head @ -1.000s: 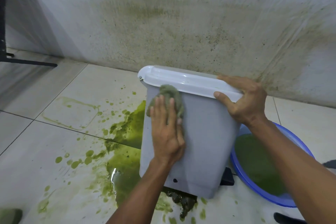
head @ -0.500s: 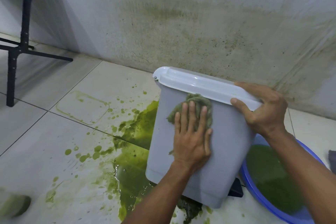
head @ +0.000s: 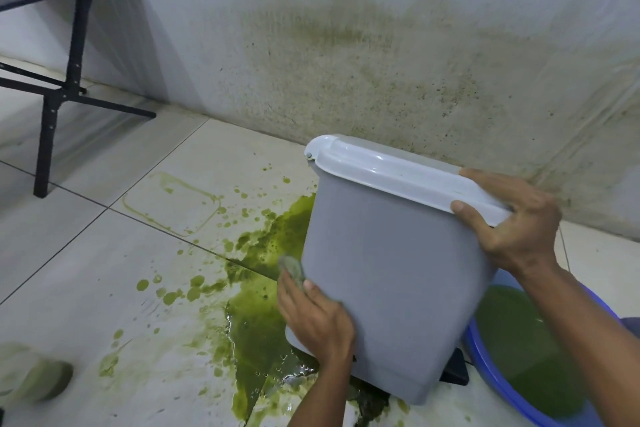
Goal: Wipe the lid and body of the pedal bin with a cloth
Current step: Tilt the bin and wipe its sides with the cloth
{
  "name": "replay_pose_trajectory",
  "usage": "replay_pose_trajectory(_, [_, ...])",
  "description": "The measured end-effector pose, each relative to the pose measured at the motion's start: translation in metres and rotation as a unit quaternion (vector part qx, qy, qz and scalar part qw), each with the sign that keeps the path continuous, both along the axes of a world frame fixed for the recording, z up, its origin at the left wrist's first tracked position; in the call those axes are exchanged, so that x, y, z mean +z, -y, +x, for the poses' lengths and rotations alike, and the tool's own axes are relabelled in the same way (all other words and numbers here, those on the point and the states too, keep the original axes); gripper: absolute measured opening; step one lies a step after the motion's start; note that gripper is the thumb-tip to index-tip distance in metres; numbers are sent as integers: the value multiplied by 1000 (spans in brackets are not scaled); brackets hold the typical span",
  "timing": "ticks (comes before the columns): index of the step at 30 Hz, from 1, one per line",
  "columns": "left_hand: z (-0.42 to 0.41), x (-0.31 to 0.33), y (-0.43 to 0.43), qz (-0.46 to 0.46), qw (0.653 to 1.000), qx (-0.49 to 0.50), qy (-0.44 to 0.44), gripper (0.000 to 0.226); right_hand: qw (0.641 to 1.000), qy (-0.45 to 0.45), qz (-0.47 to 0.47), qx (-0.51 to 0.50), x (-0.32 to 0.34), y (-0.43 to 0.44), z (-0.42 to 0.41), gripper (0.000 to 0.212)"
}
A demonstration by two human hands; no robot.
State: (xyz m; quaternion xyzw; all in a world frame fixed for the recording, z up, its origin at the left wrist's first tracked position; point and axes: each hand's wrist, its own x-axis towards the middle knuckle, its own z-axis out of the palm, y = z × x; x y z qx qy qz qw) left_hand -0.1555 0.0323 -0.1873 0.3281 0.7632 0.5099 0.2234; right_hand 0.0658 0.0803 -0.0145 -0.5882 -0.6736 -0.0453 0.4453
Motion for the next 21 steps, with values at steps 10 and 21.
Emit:
replay_pose_trajectory(10, [8, 74, -19, 88, 989, 25, 116, 54, 1000, -9, -10, -1, 4, 19, -8, 46])
replay_pose_trajectory(21, [52, 177, -41, 244, 850, -334, -328, 44, 996, -81, -43, -13, 12, 48, -24, 48])
